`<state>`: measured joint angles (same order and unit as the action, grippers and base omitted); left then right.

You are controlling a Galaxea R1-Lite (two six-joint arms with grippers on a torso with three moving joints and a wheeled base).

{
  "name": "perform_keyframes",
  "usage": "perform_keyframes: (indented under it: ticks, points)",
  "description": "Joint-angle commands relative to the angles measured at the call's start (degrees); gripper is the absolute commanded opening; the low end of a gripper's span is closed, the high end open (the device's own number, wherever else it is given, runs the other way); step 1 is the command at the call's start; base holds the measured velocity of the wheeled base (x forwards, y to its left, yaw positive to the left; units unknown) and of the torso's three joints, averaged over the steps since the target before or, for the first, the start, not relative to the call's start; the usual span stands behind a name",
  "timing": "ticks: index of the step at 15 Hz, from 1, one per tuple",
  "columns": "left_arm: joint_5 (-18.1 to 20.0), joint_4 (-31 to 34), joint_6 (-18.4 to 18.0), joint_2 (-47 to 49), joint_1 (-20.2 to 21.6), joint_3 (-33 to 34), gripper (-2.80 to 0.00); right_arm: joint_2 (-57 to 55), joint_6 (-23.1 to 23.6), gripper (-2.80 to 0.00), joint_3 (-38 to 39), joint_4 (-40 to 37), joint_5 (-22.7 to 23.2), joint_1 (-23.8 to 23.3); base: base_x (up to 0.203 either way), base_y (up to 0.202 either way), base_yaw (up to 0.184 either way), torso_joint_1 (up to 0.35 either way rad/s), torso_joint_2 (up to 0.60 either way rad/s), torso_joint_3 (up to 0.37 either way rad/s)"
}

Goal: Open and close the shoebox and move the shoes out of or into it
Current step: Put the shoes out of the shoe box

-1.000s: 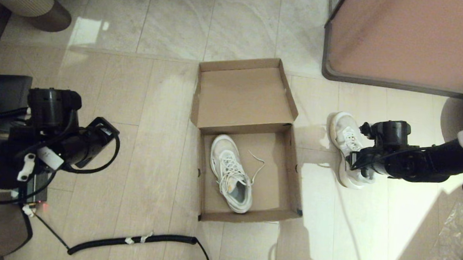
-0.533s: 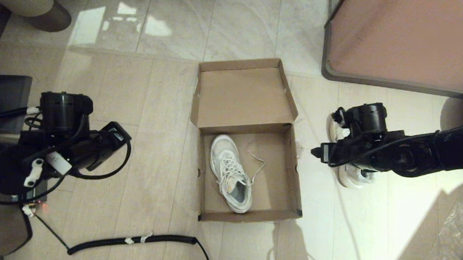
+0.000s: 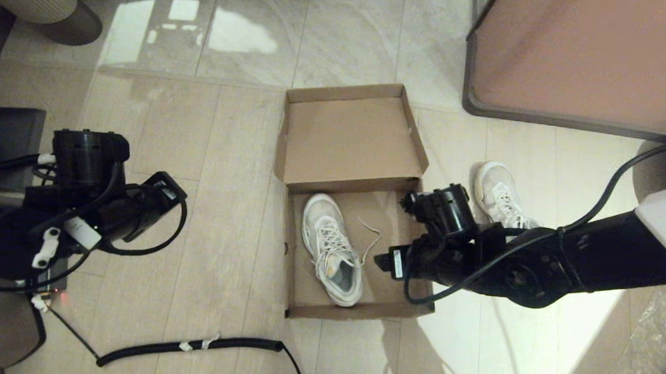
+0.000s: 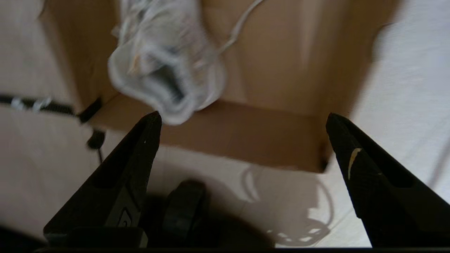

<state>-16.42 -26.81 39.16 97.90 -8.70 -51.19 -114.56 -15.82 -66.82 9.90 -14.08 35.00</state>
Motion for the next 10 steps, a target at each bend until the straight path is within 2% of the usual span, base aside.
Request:
perform_keyframes:
  ticks: [1,5,10]
  points:
    - [-0.1,-0.2,0.2,0.1,0.0,-0.1,-2.80,-5.2,-0.6,0.00,-0.2,0.2,-0.1,2.8,0.000,0.000,0.000,0.000,0.00,0.000]
    - [-0.1,-0.3,0.0,-0.5,0.1,-0.1,-2.80,-13.6,-1.2,0.00,-1.1,6.3,-1.6,4.7,0.000,0.000,0.000,0.000,0.00,0.000]
    - [0.0,-0.4,0.0,-0.9,0.1,-0.3,-2.80,-21.4,-0.8,0.00,-11.1,8.3,-5.5,4.0,0.000,0.000,0.000,0.000,0.00,0.000]
